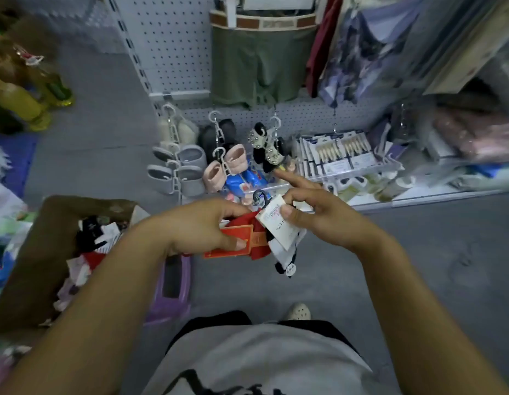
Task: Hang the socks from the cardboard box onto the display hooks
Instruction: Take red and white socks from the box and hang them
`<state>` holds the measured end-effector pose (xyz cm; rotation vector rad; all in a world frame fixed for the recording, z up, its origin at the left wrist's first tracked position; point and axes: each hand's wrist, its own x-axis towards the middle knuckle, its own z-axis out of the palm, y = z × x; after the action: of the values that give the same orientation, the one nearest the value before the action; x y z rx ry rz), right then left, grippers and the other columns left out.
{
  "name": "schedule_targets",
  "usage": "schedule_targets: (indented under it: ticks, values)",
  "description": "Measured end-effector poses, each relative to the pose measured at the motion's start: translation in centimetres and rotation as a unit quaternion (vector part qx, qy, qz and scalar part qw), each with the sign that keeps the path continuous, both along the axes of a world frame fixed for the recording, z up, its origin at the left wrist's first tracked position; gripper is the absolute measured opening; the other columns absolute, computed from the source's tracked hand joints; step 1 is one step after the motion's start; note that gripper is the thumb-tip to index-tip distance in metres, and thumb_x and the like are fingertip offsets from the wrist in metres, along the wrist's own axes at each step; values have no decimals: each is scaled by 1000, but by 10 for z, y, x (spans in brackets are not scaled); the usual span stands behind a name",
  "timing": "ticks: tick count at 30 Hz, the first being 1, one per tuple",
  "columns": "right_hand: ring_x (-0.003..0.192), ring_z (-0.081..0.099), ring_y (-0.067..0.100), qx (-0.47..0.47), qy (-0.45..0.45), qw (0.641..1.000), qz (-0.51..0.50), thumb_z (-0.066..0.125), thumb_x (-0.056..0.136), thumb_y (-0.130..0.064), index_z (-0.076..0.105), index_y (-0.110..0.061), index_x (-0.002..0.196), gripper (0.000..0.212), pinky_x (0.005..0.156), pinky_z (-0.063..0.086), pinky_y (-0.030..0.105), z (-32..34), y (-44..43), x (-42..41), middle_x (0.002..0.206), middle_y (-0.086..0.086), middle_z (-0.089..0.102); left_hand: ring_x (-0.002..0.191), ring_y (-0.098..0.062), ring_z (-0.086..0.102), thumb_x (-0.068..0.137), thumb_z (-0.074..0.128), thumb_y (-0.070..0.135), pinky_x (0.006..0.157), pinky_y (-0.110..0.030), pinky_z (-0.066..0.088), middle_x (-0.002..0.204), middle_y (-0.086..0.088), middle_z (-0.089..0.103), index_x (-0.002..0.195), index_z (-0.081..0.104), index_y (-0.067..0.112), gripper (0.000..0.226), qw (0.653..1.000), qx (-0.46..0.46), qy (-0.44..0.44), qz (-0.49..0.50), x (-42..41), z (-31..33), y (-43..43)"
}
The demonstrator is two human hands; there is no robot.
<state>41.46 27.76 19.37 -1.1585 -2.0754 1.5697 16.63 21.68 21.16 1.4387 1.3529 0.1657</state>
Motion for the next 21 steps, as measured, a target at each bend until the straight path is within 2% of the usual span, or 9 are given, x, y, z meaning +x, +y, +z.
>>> schedule_targets:
  ticks: [2,3,5,7,9,12,17,19,21]
  values:
    - [123,53,-3,-5,22,1000,-16,59,100,-22,66,-14,89,15,101,39,24,7,10,49,129,-20,62,97,-19,72,84,80,27,92,-45,58,102,11,76,110,72,40,30,999,-9,-1,-39,44,7,25]
    - [106,61,1,-11,33,999,-26,58,101,-21,66,-11,89,17,92,43,25,12,14,74,110,-16,67,99,-20,73,86,81,23,93,-45,58,104,8,77,112,72,36,31,999,-11,-15,-45,66,11,37]
    - [82,56,5,-20,42,998,-52,56,102,-19,63,-8,85,21,78,43,23,18,21,122,83,-8,61,97,-17,74,85,81,14,88,-35,60,105,5,78,115,73,29,34,998,-15,-52,-31,109,14,60]
    - [73,47,9,-28,49,994,-95,55,102,-18,57,-6,79,26,70,39,22,22,25,166,74,-4,50,92,-15,74,79,85,12,79,-29,58,103,4,78,112,73,27,38,997,1,-74,11,149,14,82]
    - [74,44,14,-32,62,984,-164,56,102,-20,56,-3,80,28,69,37,25,23,28,205,75,2,48,83,-19,72,74,87,10,70,-36,56,98,-3,76,108,71,26,41,993,11,-98,62,182,11,100]
    - [77,50,18,-44,107,955,-274,56,102,-23,61,1,89,28,71,42,30,22,32,252,81,8,57,85,-28,76,76,82,-1,80,-49,59,102,-17,74,108,65,17,40,972,-17,-184,148,227,10,124]
    - [90,61,28,-95,200,867,-446,59,101,-26,63,9,108,36,84,49,47,20,48,302,99,18,69,85,-17,76,90,68,-1,77,-33,64,103,-11,76,116,60,6,28,870,-34,-355,339,322,13,157]
    - [92,62,30,-107,215,844,-479,58,101,-26,63,9,113,37,87,50,50,22,57,310,103,21,69,87,-16,76,93,67,3,78,-34,64,103,-8,78,115,64,8,22,858,-55,-383,336,356,11,165]
    - [91,59,30,-108,225,826,-505,58,101,-26,61,10,112,38,83,47,48,26,71,320,101,21,67,87,-17,76,96,65,8,78,-34,64,103,-6,78,112,67,12,17,872,-63,-378,304,386,12,177]
